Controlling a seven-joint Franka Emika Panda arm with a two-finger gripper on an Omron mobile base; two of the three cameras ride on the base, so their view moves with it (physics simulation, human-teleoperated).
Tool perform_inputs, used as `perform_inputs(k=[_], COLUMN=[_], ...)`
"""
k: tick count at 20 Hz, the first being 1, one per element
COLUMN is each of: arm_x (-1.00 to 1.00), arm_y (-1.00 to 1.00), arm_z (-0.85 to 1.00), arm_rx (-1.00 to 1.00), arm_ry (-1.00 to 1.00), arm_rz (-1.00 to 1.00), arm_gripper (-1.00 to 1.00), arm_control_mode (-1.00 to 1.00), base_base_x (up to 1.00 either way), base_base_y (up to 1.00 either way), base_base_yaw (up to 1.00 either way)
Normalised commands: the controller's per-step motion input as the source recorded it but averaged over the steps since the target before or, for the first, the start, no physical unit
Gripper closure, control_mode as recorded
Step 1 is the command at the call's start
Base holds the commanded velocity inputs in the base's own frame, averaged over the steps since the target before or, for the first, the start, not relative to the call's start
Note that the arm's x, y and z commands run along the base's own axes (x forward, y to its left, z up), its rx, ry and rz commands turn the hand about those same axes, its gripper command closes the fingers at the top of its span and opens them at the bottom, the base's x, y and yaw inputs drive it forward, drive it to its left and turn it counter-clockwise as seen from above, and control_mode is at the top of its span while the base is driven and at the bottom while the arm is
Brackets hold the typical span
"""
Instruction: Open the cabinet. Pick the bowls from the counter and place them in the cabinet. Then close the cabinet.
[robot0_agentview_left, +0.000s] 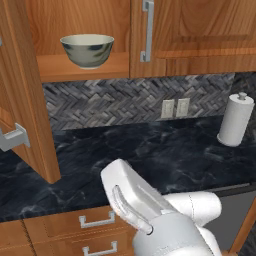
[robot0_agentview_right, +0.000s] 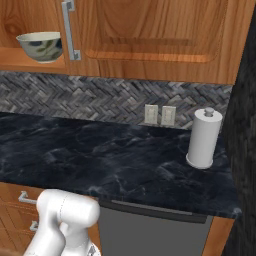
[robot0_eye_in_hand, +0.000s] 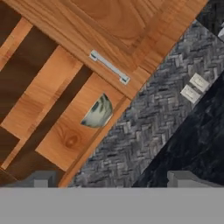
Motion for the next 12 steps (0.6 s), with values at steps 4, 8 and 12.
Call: perform_inputs(k=[4, 8, 12], arm_x=[-0.59, -0.12, -0.08], arm_y=[0.29, 0.34, 0.11], arm_z=[0.05, 0.04, -0.2], arm_rx=[-0.34, -0.36, -0.24], arm_ry=[-0.03, 0.07, 0.14], arm_rz=[-0.1, -0.14, -0.02], arm_gripper=[-1.0, -1.0, -1.0], arm_control_mode=[-1.0, -1.0, -1.0], base_base_x=[0.0, 0.0, 0.0], base_base_y=[0.0, 0.0, 0.0], base_base_yaw=[0.0, 0.0, 0.0])
